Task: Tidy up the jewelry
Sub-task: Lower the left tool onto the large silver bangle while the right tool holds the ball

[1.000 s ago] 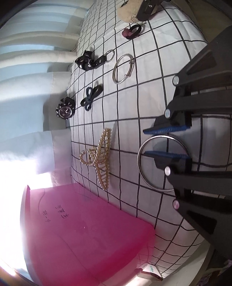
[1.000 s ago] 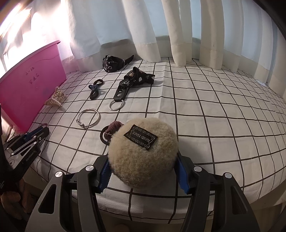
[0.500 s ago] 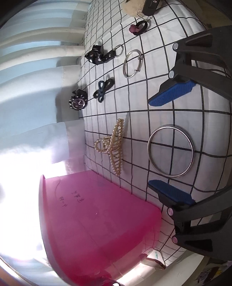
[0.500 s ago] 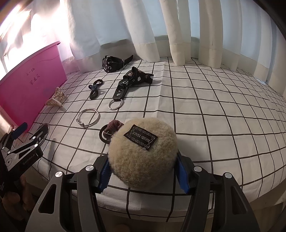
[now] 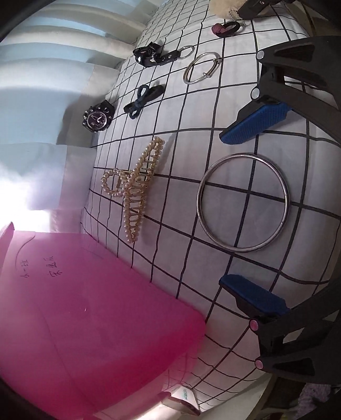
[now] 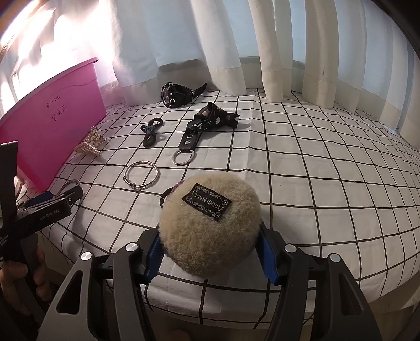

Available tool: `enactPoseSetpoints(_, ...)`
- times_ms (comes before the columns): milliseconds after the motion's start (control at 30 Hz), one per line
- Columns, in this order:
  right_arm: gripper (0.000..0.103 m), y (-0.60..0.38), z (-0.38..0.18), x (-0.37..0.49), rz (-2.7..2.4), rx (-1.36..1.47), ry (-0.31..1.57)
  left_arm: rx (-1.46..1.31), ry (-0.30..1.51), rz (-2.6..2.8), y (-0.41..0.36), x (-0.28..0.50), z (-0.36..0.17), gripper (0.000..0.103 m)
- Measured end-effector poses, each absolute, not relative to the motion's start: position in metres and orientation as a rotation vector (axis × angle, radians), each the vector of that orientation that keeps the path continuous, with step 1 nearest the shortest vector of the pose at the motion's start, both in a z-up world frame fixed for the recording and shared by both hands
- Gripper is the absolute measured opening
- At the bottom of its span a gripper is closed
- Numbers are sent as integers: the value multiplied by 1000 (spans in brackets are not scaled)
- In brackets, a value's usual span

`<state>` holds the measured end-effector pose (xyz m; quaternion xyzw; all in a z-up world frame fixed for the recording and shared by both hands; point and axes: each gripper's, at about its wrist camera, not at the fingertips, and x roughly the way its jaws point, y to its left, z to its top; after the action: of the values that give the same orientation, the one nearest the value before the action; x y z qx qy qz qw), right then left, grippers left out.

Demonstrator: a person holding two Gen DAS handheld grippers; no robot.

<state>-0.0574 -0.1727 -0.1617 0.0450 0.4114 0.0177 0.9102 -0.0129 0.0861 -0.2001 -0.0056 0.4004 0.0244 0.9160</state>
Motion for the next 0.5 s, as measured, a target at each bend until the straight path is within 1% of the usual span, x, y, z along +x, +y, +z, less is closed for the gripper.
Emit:
enactPoseSetpoints(67,59,-172,-162,-57,38,92,850,-9,833,46,86,-12,-200,97)
enactPoseSetpoints(133,59,-171,-163,-57,40,95,851,-3,829,27,84,-14,-199,91)
enactPoseSetpoints(200,59,-170,-163,-57,41,94,849,13,819,3,79,-18,-198,78)
enactPoseSetpoints(267,59,-169,-163,-56,45,92,847,34,808,-20,74,-21,-196,70)
enactPoseSetpoints(500,59,-169,-162,-55,48,90,840,18,806,-35,75,-22,-194,70)
